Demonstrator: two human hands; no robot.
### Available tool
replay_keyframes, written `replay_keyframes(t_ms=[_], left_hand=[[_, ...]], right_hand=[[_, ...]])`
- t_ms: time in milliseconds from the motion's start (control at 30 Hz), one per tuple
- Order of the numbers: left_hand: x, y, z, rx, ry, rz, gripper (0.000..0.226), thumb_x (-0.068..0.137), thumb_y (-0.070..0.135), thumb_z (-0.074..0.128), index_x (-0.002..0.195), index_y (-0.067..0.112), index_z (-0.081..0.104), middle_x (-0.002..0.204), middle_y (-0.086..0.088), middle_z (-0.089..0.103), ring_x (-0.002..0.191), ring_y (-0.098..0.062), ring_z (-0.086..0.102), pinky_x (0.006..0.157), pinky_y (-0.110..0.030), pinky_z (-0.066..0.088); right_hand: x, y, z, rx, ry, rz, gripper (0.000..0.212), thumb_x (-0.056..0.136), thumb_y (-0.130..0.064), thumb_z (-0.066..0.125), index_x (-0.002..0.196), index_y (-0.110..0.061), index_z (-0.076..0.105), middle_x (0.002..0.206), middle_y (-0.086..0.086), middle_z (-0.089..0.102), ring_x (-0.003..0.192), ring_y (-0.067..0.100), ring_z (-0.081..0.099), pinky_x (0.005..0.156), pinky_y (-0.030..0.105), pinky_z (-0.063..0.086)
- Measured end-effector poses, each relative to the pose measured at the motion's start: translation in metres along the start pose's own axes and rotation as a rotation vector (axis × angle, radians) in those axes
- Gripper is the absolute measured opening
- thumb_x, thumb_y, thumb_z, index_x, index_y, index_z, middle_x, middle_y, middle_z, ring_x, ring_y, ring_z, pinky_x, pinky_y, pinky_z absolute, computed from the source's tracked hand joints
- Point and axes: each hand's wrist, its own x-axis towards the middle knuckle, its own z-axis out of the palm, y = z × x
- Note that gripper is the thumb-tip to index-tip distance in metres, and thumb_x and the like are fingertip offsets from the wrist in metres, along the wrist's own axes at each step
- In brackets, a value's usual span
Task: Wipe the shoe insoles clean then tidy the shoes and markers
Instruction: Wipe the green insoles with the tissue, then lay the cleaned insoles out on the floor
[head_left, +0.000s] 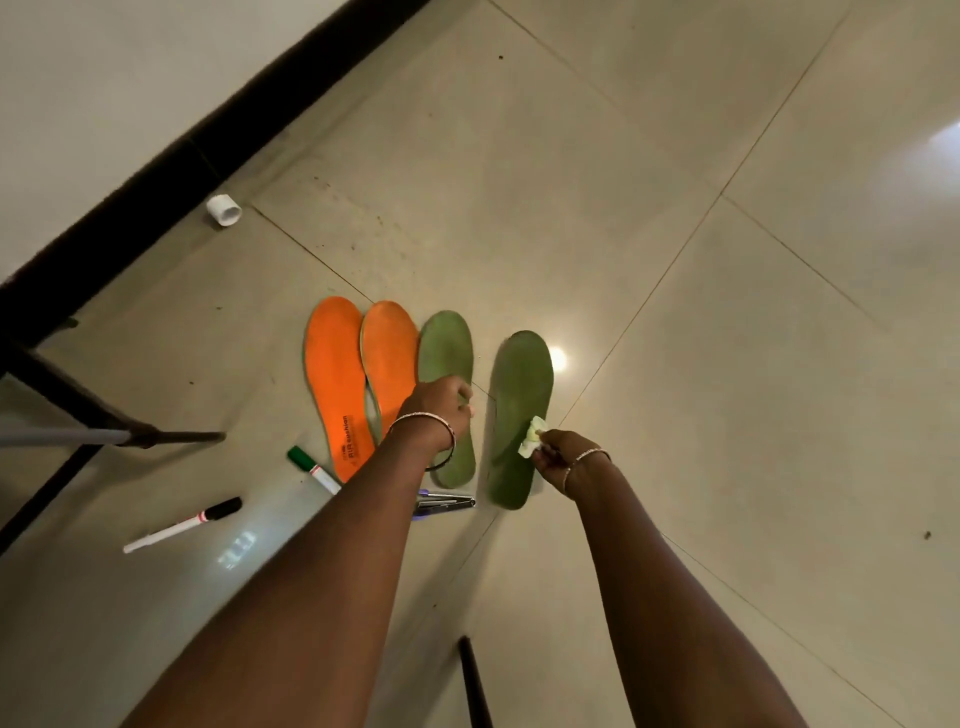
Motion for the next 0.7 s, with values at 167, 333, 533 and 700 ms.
replay_keyframes(t_ms=[167,333,533,700], left_hand=[[0.004,-0.007,0.000,-0.007,0.032,-0.024,0.023,0.097,0.022,0.060,0.119,0.017,0.067,0.118,-0.011,0.069,0.109,-0.032,0.062,0.091,-0.036,0.051],[-0.006,-0.016,-0.014,-0.050,0.040,-0.051,0.020,0.096,0.023,0.061,0.115,0.019,0.069,0.117,-0.010,0.069,0.107,-0.030,0.064,0.086,-0.031,0.049],[-0.046,-0.010,-0.046,-0.365,-0.034,-0.039,0.019,0.089,0.012,0.073,0.107,0.018,0.073,0.078,-0.003,0.068,0.080,-0.019,0.069,0.074,-0.030,0.058],[-0.112,0.000,-0.081,-0.640,0.008,0.051,0.035,0.084,0.000,0.076,0.117,0.010,0.069,0.093,-0.012,0.066,0.080,-0.018,0.066,0.067,-0.027,0.062]], right_hand=[[0.009,0.002,0.010,-0.009,0.116,-0.085,0.017,0.091,-0.003,0.066,0.104,0.004,0.059,0.072,0.011,0.056,0.057,0.016,0.054,0.058,0.026,0.055],[-0.018,0.012,0.014,0.142,0.160,-0.206,0.025,0.086,0.001,0.069,0.111,0.006,0.065,0.087,0.017,0.065,0.046,0.015,0.053,0.046,0.023,0.049],[-0.110,0.030,0.041,0.246,-0.212,-0.266,0.008,0.088,0.005,0.066,0.095,0.004,0.066,0.087,0.016,0.066,0.070,0.021,0.063,0.060,0.026,0.058],[-0.185,0.043,0.055,0.175,-0.488,-0.259,0.007,0.087,0.006,0.065,0.091,0.001,0.067,0.092,0.011,0.070,0.077,0.019,0.070,0.067,0.026,0.061]])
